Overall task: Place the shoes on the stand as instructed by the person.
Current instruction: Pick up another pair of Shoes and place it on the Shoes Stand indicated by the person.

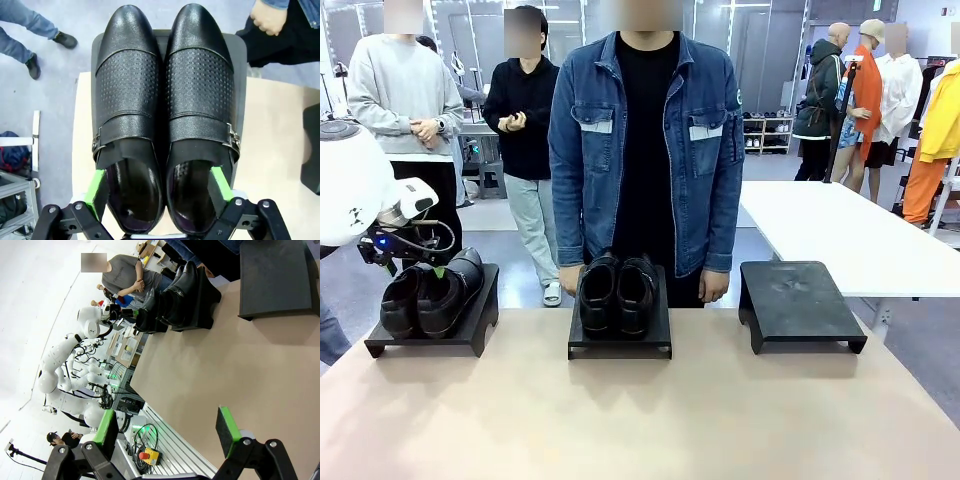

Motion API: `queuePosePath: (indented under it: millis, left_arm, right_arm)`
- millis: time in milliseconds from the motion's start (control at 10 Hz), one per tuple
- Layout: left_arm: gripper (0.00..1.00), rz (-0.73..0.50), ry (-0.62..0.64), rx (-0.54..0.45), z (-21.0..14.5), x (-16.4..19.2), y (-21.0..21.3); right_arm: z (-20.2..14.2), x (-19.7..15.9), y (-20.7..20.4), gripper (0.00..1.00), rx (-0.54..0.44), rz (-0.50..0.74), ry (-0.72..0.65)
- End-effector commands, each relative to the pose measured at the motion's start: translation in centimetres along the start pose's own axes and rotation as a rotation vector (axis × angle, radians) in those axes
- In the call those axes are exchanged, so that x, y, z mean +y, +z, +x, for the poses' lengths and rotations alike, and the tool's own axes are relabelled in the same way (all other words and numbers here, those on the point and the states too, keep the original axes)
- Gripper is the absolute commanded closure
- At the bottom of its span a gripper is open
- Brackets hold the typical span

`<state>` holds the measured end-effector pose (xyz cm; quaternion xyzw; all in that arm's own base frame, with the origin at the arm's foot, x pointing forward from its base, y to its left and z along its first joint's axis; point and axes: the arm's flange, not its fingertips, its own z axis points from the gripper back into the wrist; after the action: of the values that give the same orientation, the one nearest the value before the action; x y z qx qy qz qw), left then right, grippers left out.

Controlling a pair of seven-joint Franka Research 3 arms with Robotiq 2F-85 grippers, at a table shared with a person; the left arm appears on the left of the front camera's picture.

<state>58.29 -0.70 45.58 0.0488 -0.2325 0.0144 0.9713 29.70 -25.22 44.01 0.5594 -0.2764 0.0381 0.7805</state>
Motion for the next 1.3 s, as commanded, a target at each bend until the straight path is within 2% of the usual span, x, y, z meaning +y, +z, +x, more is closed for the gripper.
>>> queuePosePath:
  millis: [0,400,500,700,800,1000,1200]
  left_arm:
    - [0.0,-0.009,-0.008,0.0,0.2,0.0,-0.1]
    - [0.0,0.0,0.0,0.0,0.0,0.0,0.0]
    - [0.0,-0.084,-0.031,0.085,0.7,0.6,1.5]
    - [0.0,-0.108,-0.067,0.133,0.9,3.9,6.3]
    - [0.0,-0.197,-0.057,0.164,0.6,5.6,9.3]
    - [0.0,-0.297,-0.084,0.195,-1.4,8.5,13.3]
    - [0.0,-0.504,-0.087,0.225,-5.1,12.2,16.7]
  right_arm:
    - [0.0,0.2,0.1,0.0,-0.004,0.006,0.006]
    - [0.0,0.2,0.1,0.0,-0.004,0.006,0.006]
    - [0.0,0.2,0.1,0.0,-0.004,0.006,0.006]
    - [0.0,0.2,0.1,0.0,-0.004,0.006,0.006]
    - [0.0,0.2,0.1,0.0,-0.004,0.006,0.006]
    - [0.0,0.2,0.1,0.0,-0.004,0.006,0.006]
    - [0.0,0.2,0.1,0.0,-0.004,0.006,0.006]
